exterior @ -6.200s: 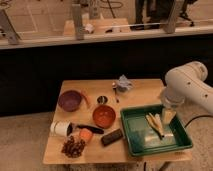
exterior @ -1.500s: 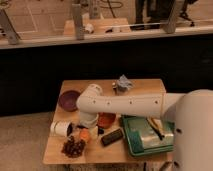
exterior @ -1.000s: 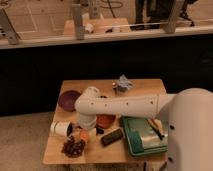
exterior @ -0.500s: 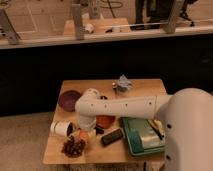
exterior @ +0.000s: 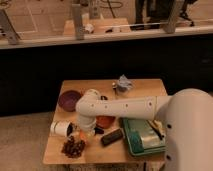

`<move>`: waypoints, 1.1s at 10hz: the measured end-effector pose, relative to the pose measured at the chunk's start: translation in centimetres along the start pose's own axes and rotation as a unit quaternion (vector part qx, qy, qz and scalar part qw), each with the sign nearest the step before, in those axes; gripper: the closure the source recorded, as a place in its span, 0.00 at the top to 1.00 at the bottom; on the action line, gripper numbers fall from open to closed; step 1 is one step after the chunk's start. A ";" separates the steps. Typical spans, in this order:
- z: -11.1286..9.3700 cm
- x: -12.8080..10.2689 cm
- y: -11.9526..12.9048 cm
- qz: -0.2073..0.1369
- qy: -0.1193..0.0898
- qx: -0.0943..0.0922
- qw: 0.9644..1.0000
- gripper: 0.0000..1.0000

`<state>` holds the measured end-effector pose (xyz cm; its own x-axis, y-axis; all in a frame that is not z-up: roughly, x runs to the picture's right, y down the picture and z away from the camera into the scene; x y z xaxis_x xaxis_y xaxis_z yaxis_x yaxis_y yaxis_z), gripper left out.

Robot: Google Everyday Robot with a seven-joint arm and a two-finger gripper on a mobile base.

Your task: Place apple in purple bowl

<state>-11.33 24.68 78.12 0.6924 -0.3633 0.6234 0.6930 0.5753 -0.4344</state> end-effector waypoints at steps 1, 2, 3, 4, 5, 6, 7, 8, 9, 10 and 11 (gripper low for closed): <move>-0.8 0.1 0.0 0.000 -0.005 0.009 1.000 0.37; -2.2 0.2 -0.1 0.000 -0.009 0.021 1.000 0.37; -4.3 0.4 -0.2 0.001 -0.014 0.038 0.999 0.37; -6.8 0.5 -0.7 0.002 -0.020 0.056 0.998 0.37; -9.2 0.9 -1.5 0.004 -0.029 0.075 0.997 0.37; -10.8 1.2 -2.7 0.006 -0.039 0.088 0.995 0.37; -12.4 1.6 -4.8 0.011 -0.061 0.107 0.992 0.37; -13.0 1.4 -6.6 0.018 -0.080 0.119 0.990 0.37; -13.1 0.9 -8.1 0.025 -0.094 0.127 0.987 0.37; -12.7 0.1 -10.1 0.037 -0.110 0.134 0.984 0.37; -12.2 -0.9 -12.4 0.051 -0.127 0.141 0.981 0.37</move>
<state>-18.11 8.90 74.99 0.6571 -0.1197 0.7442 0.5158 0.7914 -0.3281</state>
